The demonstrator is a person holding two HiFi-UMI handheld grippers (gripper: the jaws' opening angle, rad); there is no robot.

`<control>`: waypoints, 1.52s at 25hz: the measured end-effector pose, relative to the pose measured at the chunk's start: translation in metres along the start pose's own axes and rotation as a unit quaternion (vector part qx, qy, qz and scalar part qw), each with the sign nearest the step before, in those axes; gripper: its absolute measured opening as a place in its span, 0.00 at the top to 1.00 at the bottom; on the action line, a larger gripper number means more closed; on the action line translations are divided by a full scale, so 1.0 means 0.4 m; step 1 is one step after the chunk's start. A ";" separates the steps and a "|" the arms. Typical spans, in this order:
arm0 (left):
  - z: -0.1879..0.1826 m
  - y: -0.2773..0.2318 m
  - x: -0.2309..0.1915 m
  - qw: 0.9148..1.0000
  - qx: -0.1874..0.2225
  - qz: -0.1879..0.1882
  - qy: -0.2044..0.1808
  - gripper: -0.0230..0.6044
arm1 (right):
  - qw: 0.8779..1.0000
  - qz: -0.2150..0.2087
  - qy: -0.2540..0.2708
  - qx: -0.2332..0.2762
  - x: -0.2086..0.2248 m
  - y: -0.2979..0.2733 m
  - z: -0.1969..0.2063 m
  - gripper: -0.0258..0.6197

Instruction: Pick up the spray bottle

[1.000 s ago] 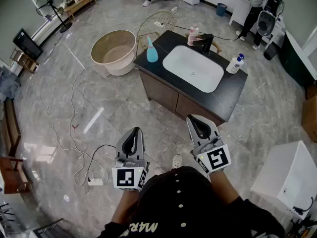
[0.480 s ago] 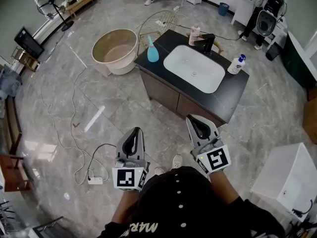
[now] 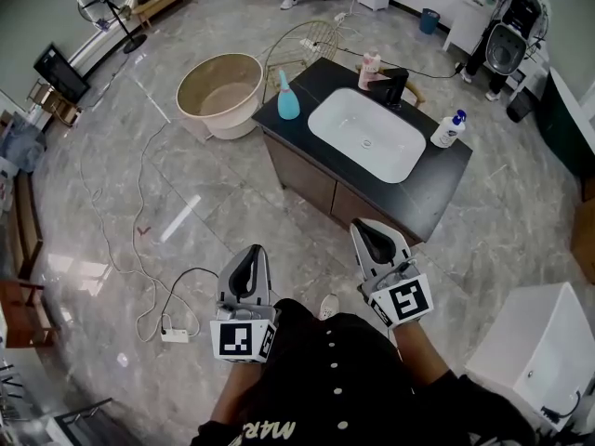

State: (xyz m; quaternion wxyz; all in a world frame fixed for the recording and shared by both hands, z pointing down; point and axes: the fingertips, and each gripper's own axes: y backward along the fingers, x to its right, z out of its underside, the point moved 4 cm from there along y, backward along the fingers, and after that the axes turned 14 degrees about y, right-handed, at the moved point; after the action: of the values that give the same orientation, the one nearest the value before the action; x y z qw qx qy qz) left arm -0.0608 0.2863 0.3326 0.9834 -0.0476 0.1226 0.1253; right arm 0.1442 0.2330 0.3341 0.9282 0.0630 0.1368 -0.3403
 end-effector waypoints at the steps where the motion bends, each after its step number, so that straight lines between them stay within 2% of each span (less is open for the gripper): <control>1: 0.002 -0.003 0.002 1.000 0.000 -0.004 0.001 0.93 | 1.000 -0.002 -0.001 0.000 0.007 -0.004 0.005 0.97; 8: 0.019 -0.060 -0.019 1.000 -0.004 -0.020 0.003 0.93 | 1.000 -0.012 -0.010 0.002 0.048 -0.057 0.044 0.97; 17: -0.004 -0.219 -0.098 1.000 -0.001 -0.013 0.006 0.93 | 1.000 -0.009 -0.008 -0.017 0.117 -0.197 0.091 0.97; 23: -0.036 -0.375 -0.198 1.000 0.002 -0.007 0.010 0.93 | 1.000 0.000 -0.001 -0.022 0.182 -0.353 0.116 0.97; 30: -0.134 -0.569 -0.331 1.000 0.011 0.020 0.004 0.93 | 0.999 0.026 0.011 -0.017 0.264 -0.580 0.093 0.97; 38: -0.202 -0.717 -0.474 0.999 0.009 0.046 -0.003 0.93 | 0.998 0.058 0.013 -0.020 0.307 -0.794 0.100 0.97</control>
State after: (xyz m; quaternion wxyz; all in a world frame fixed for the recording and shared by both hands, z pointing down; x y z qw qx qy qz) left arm -0.1834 -0.0446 0.3207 0.9773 -0.0330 0.1229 0.1697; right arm 0.0365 -0.0924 0.3283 0.9455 0.0563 0.1520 -0.2825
